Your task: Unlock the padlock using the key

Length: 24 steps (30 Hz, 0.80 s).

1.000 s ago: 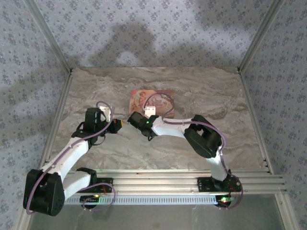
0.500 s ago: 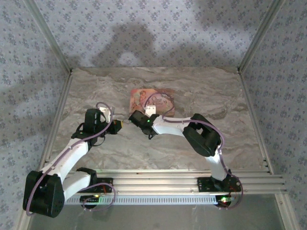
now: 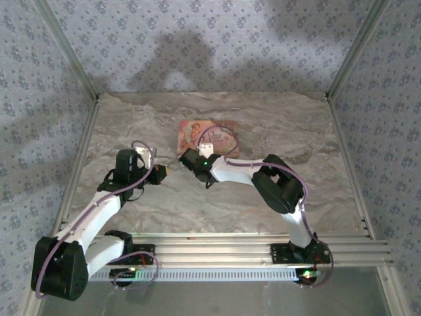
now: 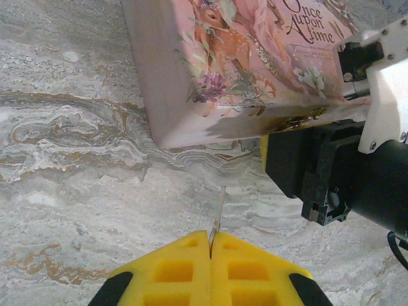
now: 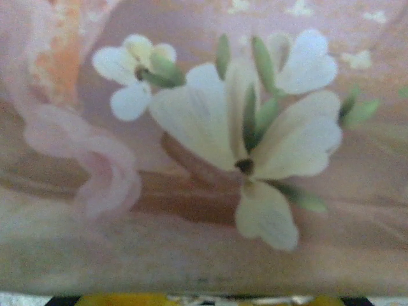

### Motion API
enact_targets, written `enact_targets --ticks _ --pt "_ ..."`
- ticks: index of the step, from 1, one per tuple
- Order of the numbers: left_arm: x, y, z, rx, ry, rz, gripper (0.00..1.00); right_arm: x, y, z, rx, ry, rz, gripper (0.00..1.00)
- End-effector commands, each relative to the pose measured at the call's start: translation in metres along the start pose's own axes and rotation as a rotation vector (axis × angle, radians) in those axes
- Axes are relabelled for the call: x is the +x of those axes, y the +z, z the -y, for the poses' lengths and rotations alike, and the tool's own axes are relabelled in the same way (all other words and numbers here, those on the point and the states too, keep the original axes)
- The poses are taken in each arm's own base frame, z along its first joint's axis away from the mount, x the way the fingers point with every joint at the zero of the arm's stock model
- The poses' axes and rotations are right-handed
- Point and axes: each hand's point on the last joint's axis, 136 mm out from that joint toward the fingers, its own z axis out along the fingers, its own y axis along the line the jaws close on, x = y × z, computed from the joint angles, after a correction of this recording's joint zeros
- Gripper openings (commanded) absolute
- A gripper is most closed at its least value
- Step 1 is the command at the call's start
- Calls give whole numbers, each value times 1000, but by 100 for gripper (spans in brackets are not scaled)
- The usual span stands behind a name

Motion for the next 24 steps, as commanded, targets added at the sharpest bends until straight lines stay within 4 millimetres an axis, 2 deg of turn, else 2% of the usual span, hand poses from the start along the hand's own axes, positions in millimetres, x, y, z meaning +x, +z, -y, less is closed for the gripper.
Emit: enact_targets --ticks 1,6,10,17,24 --pt "2 -3 10 45 28 -2 0 -5 -19 -7 -104 -38 -51 3" --pt "8 -1 34 164 97 5 0 0 -51 -11 -251 -34 -136 0" --pt "23 3 56 241 186 -17 0 1 -80 -7 -382 18 -214 0" --pt "38 5 83 332 280 -1 0 -10 -121 11 -549 124 -266 0" --pt "41 5 109 387 343 60 0 -20 -151 9 -658 162 -307 0"
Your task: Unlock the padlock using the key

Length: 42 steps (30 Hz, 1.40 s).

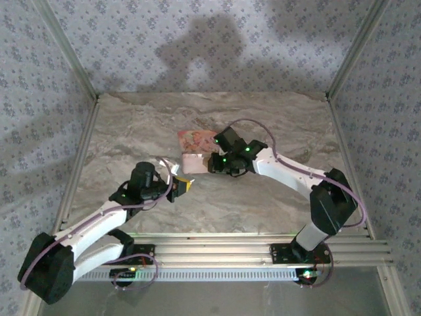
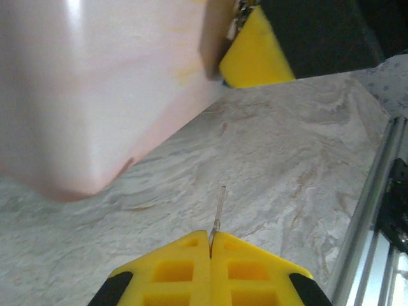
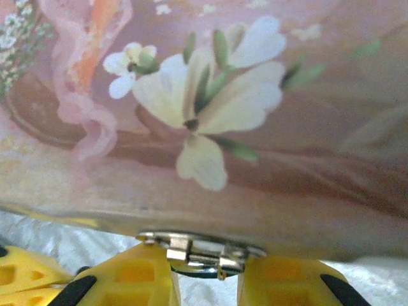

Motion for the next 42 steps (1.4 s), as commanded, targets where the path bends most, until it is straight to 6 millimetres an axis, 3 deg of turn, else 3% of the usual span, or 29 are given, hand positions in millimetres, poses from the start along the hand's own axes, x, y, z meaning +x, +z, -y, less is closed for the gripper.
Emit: enact_targets --ticks 1,15,20,42 --pt "-16 2 13 19 66 102 0 -4 -26 -30 -133 7 -10 0" --pt "-34 11 21 55 79 248 0 -11 -38 -55 -262 109 -55 0" --pt "-32 20 19 73 59 246 0 -17 -39 -60 -291 141 -53 0" --pt "-47 24 18 72 73 320 0 -19 -35 -62 -332 213 -73 0"
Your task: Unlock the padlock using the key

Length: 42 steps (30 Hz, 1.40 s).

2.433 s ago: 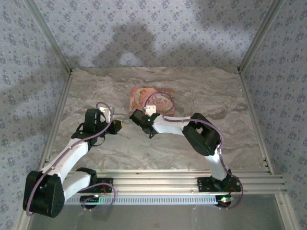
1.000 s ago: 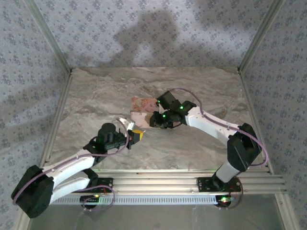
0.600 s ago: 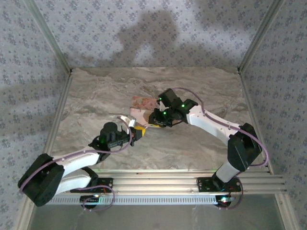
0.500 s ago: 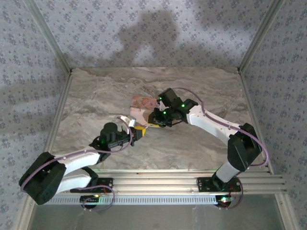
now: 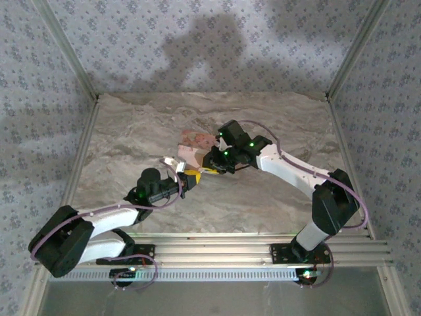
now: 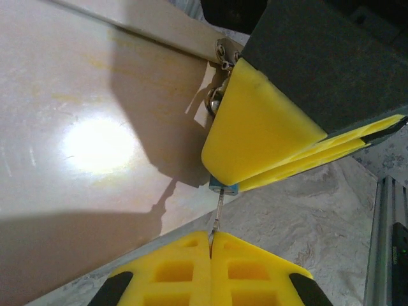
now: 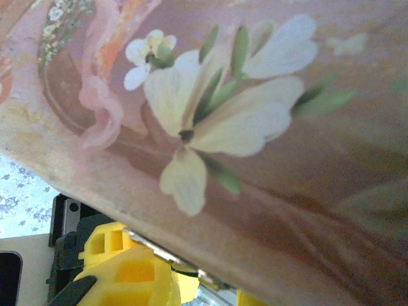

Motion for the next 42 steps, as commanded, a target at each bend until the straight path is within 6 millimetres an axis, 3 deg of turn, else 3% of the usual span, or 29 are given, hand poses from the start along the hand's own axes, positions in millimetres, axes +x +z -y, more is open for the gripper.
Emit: enact_targets --ticks 1,10,31,34,38,40,42 --pt "-12 1 7 17 24 48 0 -10 -13 -33 -115 -34 31 0" --pt "-17 7 9 17 31 63 0 -7 -9 -36 -120 -30 16 0" --pt "-48 28 33 209 -71 194 0 11 2 -36 -163 -40 -63 0" --pt "-29 27 23 160 -69 149 0 9 3 -24 -91 -54 -32 2" --pt "6 24 8 86 -56 65 0 12 13 -9 -12 -70 8 21" --pt "27 25 2 60 -47 19 0 15 22 -7 -9 -62 18 28" --pt "44 28 -1 40 -37 -4 0 22 34 9 21 -40 16 31"
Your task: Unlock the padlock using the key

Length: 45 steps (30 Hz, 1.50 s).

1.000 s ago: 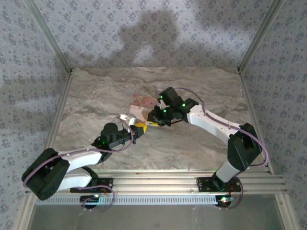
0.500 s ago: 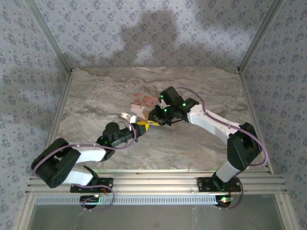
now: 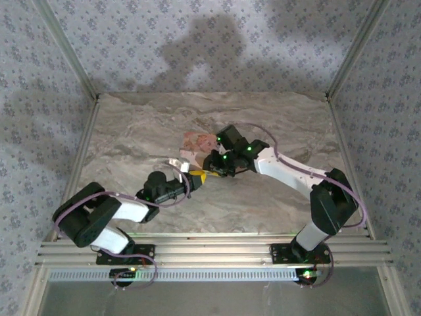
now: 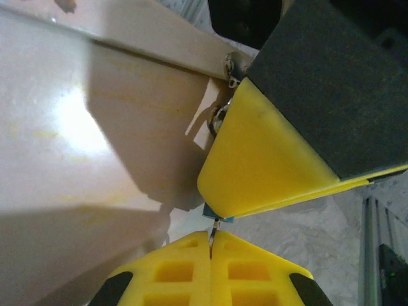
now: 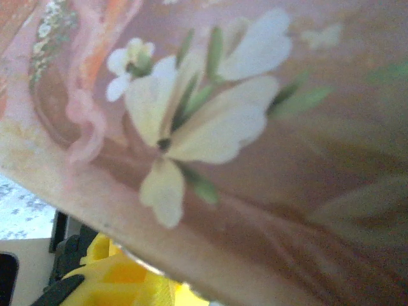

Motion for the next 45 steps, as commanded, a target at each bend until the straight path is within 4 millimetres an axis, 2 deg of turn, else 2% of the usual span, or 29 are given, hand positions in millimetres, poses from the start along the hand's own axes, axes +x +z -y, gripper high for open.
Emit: enact_targets --ticks 1,4,7,11,15,19,26,30,37,45 --pt "26 5 -1 -10 59 -37 0 19 19 -11 -54 -33 -21 31" --pt "48 11 -9 -59 83 -65 0 22 28 1 -26 -8 -4 35" --pt "65 15 -16 -94 89 -77 0 21 27 9 -5 7 28 41" --pt "82 23 -19 -136 133 -108 0 14 13 22 50 5 120 50" --pt "89 27 -22 -149 136 -120 0 10 -2 41 106 28 225 55" --pt "91 27 -21 -147 132 -129 0 12 -5 55 141 28 300 56" --pt "91 25 -16 -140 128 -154 0 19 13 65 126 43 347 56" --pt "90 27 -5 -100 105 -182 0 19 26 70 56 69 352 55" --pt "82 30 11 -43 66 -210 0 18 32 83 14 94 395 55" --pt "74 30 18 -16 53 -222 0 17 39 82 -35 100 387 52"
